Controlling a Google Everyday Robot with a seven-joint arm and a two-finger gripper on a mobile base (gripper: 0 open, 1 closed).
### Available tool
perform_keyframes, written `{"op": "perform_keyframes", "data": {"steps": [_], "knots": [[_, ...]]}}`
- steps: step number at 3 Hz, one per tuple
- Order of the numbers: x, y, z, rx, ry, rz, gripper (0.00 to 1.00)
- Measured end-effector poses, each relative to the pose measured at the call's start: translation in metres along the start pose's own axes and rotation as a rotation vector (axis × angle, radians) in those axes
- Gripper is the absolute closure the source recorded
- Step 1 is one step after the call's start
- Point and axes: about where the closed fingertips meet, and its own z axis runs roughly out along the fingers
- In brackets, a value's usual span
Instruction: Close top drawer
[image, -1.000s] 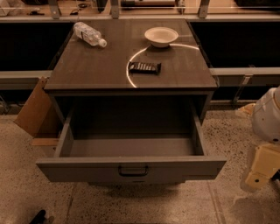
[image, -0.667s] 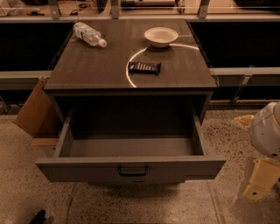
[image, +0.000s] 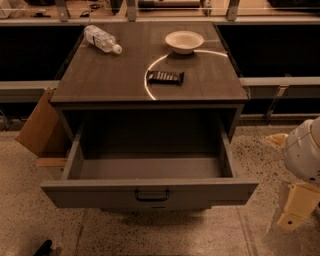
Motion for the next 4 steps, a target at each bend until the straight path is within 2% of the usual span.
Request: {"op": "perform_keyframes", "data": {"steps": [1,2,3,4], "knots": [[0.0,0.014,0.029,-0.045,-0.008,-0.067,0.0],[-0.001,0.031,0.06,-0.078,-0.041,-0.139,0.16],[-0.003,0.042,0.089,-0.102,-0.056,-0.184,0.39],[-0.006,0.043,0.115,-0.115,-0.063,-0.192,0.63]]}}
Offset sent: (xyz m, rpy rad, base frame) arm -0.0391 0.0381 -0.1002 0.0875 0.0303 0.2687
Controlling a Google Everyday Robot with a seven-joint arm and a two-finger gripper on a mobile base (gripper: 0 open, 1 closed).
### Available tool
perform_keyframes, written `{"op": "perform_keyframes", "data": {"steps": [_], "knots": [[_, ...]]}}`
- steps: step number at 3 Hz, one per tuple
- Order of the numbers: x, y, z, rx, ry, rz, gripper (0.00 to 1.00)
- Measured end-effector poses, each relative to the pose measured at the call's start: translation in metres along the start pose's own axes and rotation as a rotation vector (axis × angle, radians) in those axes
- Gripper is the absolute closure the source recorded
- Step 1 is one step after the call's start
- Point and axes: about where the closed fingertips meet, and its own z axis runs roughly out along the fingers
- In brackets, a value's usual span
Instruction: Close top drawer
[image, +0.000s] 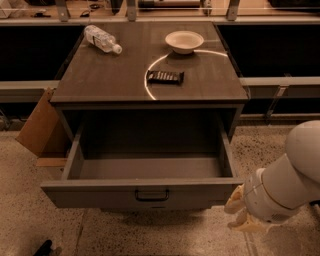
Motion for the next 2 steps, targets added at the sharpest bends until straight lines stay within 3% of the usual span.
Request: {"op": "perform_keyframes", "data": {"steps": [1,2], "knots": [[0.003,-0.012,0.032,-0.013,-0.008,0.028,0.86],[0.006,-0.041,0.065,0.009,-0.037,0.114,1.0]]}}
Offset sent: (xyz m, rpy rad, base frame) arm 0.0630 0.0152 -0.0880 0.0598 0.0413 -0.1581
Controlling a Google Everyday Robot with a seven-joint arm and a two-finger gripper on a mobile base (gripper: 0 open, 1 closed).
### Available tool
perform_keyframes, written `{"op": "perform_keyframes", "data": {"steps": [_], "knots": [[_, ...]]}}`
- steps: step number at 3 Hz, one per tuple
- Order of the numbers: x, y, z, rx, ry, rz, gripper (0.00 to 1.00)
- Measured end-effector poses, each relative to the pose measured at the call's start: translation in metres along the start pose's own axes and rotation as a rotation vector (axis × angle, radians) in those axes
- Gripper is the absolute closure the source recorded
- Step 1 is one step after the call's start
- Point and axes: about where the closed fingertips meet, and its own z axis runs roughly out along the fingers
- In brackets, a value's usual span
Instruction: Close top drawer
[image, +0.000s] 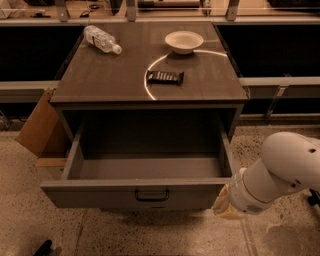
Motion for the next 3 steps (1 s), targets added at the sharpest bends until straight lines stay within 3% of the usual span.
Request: {"op": "perform_keyframes", "data": {"steps": [2,3], "knots": [[-0.008,-0.039,0.015,0.079,-0.078,0.13,1.0],[-0.008,-0.039,0.015,0.079,-0.078,0.13,1.0]]}}
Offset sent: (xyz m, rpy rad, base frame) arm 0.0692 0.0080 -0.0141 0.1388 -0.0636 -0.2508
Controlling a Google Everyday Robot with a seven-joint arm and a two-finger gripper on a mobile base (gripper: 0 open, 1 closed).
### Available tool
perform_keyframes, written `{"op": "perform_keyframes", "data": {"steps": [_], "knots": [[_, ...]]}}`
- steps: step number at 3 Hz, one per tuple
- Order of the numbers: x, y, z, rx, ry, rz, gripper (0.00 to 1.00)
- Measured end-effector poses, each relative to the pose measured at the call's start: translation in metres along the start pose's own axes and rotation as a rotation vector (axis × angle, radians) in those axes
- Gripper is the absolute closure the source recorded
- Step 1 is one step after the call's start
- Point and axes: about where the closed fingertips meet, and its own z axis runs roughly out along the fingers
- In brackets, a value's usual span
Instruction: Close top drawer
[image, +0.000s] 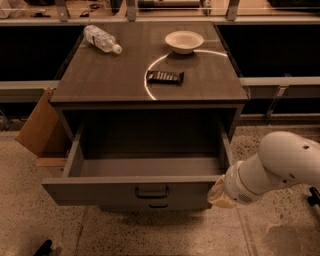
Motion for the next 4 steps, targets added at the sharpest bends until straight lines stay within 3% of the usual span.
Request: {"op": "perform_keyframes", "data": {"steps": [1,2,3,4], "knots": [[0.001,-0.016,0.008,0.015,-0.012,-0.003,1.0],[0.001,-0.016,0.008,0.015,-0.012,-0.003,1.0],[-0.005,-0.051,0.02,0.034,-0.051,-0.022,1.0],[-0.005,-0.052,0.021,0.035,-0.053,-0.023,1.0]]}}
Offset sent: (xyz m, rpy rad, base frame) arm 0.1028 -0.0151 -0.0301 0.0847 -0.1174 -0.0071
